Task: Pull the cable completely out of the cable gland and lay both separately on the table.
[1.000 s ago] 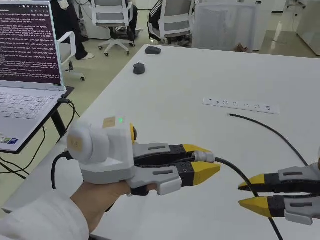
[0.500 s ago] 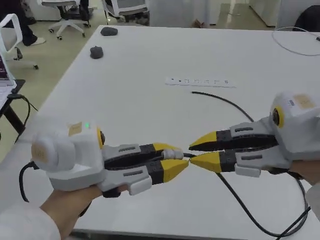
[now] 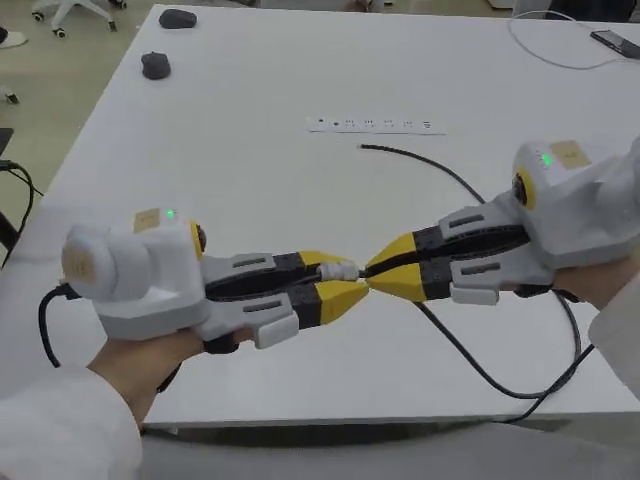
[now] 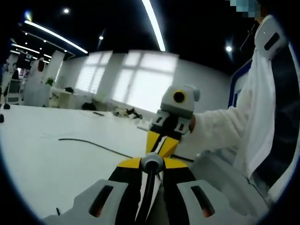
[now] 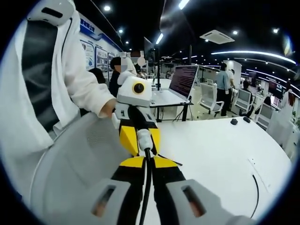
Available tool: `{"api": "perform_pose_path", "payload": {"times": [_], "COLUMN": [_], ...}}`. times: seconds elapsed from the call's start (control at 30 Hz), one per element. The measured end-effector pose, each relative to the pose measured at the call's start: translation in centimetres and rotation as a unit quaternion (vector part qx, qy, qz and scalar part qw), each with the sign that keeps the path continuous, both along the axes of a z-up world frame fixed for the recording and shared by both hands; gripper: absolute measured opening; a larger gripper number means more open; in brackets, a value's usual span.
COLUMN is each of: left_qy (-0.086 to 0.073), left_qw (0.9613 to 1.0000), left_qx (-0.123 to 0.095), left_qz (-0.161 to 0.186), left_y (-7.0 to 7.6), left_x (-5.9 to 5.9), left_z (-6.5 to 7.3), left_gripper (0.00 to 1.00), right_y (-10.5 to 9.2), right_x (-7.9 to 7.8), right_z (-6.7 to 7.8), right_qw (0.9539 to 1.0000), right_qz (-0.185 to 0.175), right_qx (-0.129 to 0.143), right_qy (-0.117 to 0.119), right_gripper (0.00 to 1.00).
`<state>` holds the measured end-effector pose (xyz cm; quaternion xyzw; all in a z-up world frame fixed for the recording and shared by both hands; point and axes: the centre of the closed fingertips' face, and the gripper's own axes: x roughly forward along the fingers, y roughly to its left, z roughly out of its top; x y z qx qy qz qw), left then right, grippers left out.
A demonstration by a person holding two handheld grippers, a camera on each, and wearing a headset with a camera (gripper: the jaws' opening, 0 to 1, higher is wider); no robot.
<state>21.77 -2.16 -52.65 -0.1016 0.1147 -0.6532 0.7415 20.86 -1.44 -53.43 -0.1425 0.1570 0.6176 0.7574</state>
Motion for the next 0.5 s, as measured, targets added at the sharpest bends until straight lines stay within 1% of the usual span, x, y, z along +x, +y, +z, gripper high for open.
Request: {"api": "perform_pose_path", "payload": {"times": [0.1,0.17,0.27,0.37,0.5], "left_qy": [-0.004,-0.002,-0.002,-0.005,-0.014], "left_qw": [0.9999,0.9998,0.9996,0.9994,0.9993], "left_qx": [0.003,-0.001,-0.002,0.002,0.012], "left_qz": [-0.012,-0.019,-0.028,-0.034,-0.033], "left_y": [0.8,1.5,2.2,2.5,2.4], "left_x": [-0.1,-0.1,-0.3,-0.8,-1.4], "left_z": [0.4,0.7,0.8,1.0,1.3], "left_gripper": [0.16,0.16,0.16,0.16,0.16], "right_y": [0.8,1.5,2.2,2.5,2.4], "right_x": [0.0,-0.1,-0.3,-0.7,-1.1], "right_z": [0.3,0.6,0.8,0.8,0.9], "right_qw": [1.0000,0.9999,0.9997,0.9995,0.9997], "right_qz": [-0.006,-0.009,-0.013,-0.015,-0.008], "right_qx": [-0.005,-0.006,-0.018,-0.023,-0.016], "right_qy": [-0.001,-0.005,-0.011,-0.016,-0.014], "right_gripper": [0.03,0.03,0.03,0.03,0.03]}}
